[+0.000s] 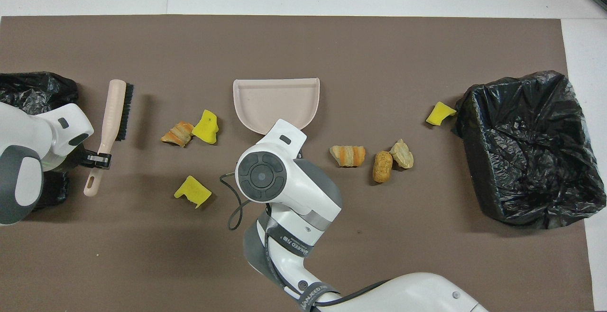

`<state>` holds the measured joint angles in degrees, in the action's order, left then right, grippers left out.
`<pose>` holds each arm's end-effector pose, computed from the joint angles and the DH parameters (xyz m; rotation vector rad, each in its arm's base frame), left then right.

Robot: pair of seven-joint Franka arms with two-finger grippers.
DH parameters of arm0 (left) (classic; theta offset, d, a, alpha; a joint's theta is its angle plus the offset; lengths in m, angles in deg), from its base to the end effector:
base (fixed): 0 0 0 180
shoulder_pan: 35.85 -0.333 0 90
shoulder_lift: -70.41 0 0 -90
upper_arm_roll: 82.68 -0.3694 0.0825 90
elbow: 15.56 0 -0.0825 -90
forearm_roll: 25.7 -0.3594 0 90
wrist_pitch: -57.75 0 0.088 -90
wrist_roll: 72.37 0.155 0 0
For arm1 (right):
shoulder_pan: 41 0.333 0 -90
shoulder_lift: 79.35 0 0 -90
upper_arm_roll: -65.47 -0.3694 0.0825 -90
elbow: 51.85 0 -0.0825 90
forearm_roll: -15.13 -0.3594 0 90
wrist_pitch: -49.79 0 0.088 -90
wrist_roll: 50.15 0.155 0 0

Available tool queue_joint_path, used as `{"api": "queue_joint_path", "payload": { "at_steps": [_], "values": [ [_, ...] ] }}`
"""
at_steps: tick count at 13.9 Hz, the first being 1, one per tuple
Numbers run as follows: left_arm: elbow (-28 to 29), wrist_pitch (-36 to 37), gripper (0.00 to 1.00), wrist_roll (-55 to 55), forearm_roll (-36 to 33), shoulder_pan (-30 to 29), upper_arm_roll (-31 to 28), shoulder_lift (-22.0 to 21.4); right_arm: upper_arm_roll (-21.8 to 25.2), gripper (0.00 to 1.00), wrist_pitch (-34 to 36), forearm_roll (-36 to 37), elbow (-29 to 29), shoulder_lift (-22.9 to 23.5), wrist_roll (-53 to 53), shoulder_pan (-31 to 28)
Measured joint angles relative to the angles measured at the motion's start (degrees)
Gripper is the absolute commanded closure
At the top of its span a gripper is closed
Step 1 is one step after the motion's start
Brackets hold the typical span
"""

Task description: Sweep and dump trash in bin

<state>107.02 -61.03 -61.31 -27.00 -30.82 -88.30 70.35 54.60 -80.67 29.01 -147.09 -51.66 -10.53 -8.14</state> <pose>0.5072 0.0074 0.4184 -3.1124 0.3033 0.1047 0.5271 0.4602 0.3588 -3.1016 -0.2934 -0.2799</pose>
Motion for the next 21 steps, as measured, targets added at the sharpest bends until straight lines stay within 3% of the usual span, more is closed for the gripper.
{"api": "queue_joint_path", "payload": {
  "at_steps": [1, 2, 5, 9, 12, 15, 21],
  "values": [
    [0.0, 0.1, 1.0, 0.1, 0.0, 0.0, 0.1, 0.0, 0.0, 0.86, 0.6, 0.1, -0.2, 0.0, 0.0, 0.3],
    [0.0, 0.2, 1.0, 0.1, 0.0, 0.0, 0.2, 0.1, 0.0, 1.0, 1.6, 0.3, -0.1, -0.1, 0.0, 0.5],
    [0.1, 0.3, 1.0, 0.1, 0.0, 0.0, 0.4, 0.2, 0.0, 1.0, 5.6, 0.8, 0.1, -1.7, 0.0, 0.7],
    [0.1, 0.2, 1.0, 0.1, 0.0, 0.7, 1.1, 0.3, 0.1, 1.0, 14.9, 0.7, 0.4, -7.1, -2.1, -0.7],
    [0.1, 0.3, 1.0, 0.1, 0.0, 1.6, 1.3, 0.9, 0.2, 1.0, 19.3, -1.8, 0.4, -11.7, -16.2, -6.2],
    [0.2, 1.2, 1.0, 0.1, 0.0, 1.7, 1.1, 1.4, 0.2, 1.0, 20.5, -2.5, 0.2, -13.3, -30.4, -10.4],
    [1.0, 2.8, 1.0, 0.1, 0.0, 1.0, 0.3, 1.4, 0.2, 1.0, 20.4, -2.5, -1.0, -13.3, -49.7, -11.0]
  ]
}}
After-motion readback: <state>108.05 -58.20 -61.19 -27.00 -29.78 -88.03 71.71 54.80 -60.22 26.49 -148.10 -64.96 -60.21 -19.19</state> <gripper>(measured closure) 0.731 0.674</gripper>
